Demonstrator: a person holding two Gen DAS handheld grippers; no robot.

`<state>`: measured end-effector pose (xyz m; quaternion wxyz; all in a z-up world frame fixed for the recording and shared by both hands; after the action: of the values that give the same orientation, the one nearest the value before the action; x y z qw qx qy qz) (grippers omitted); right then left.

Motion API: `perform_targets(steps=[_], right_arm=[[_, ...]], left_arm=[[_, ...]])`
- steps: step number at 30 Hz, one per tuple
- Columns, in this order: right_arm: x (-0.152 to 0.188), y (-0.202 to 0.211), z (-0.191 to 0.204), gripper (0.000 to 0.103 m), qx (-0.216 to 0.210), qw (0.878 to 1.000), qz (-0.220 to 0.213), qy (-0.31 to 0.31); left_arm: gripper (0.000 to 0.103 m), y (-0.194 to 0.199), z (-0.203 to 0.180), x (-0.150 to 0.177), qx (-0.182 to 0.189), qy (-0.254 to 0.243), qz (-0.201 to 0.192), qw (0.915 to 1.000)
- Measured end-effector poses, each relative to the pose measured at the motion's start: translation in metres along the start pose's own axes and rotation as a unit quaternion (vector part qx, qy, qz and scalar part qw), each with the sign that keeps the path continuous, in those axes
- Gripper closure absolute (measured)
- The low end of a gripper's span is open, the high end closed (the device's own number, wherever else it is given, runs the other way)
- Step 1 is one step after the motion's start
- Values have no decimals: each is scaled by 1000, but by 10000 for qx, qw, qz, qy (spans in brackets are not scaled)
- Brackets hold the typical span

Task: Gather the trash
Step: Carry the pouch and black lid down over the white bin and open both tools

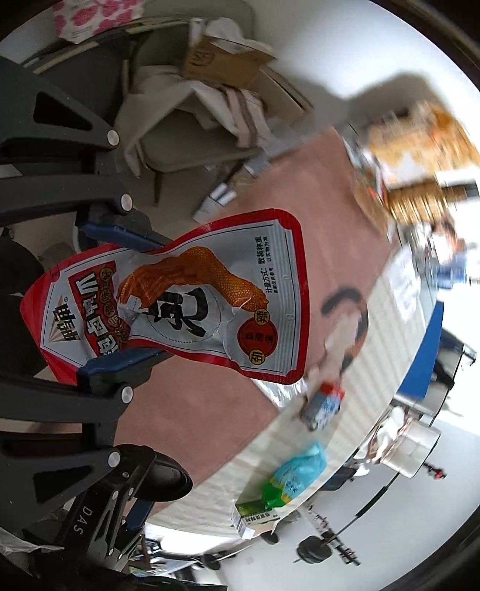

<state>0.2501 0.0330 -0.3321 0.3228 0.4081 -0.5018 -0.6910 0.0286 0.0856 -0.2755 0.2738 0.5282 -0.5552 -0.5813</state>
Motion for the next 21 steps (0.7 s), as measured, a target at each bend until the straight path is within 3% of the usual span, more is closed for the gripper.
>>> perform_targets(steps=[5, 9, 16, 19, 21], right_arm=[[34, -12, 69, 14, -201, 9995, 124, 219], [68, -51, 117, 14, -395, 9976, 449, 337], [117, -164, 153, 14, -548, 9895, 1268, 430], [138, -227, 158, 14, -579, 9854, 1540, 440], [154, -277, 160, 14, -639, 9816, 1743, 451]], left_arm=[[58, -7, 87, 32, -41, 431, 297, 9986], [58, -46, 151, 61, -1, 886, 831, 9926], [57, -161, 232, 113, 185, 1791, 1703, 9688], [54, -232, 260, 142, 324, 2140, 2136, 9526], [50, -265, 272, 155, 389, 2344, 2227, 9455]])
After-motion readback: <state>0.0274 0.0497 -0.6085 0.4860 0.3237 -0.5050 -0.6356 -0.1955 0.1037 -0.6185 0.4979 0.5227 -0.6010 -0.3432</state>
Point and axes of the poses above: each gripper's, at about its wrist camera, not at the fingertips, and y roughly against the way its jaws point, z to its left, x to its underside, the point moved 4 cm from there along -y, roughly the way its jaws point, and after that the axes turned 11 degrees about y, right-handed, at the moved point
